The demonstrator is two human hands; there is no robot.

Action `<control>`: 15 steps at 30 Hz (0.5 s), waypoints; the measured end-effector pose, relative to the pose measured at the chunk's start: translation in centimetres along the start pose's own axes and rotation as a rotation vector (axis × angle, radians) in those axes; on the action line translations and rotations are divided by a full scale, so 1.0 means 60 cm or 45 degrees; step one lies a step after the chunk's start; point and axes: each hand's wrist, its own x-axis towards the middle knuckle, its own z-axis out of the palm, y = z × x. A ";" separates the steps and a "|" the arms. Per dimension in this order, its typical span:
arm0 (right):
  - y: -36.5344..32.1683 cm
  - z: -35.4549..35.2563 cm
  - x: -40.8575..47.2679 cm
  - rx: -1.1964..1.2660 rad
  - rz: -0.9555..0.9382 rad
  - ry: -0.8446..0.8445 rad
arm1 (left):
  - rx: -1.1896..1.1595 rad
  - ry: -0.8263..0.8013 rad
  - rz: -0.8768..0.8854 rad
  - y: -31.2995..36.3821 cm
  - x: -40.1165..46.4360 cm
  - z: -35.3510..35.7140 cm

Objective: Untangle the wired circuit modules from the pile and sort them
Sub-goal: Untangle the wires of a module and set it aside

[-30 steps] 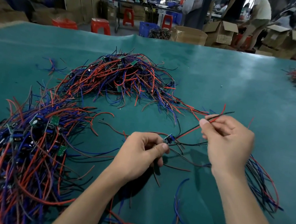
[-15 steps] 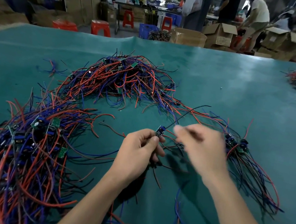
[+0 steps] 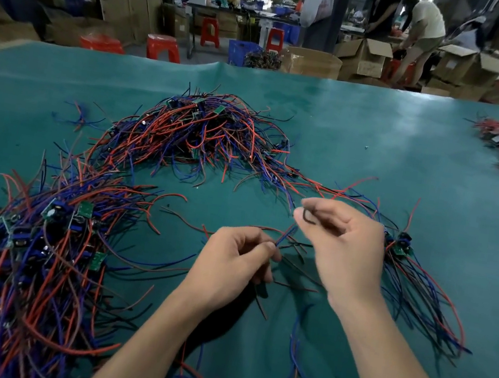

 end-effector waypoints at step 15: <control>-0.214 0.051 0.063 0.574 -0.104 0.038 | 0.016 0.040 0.003 0.006 -0.003 0.002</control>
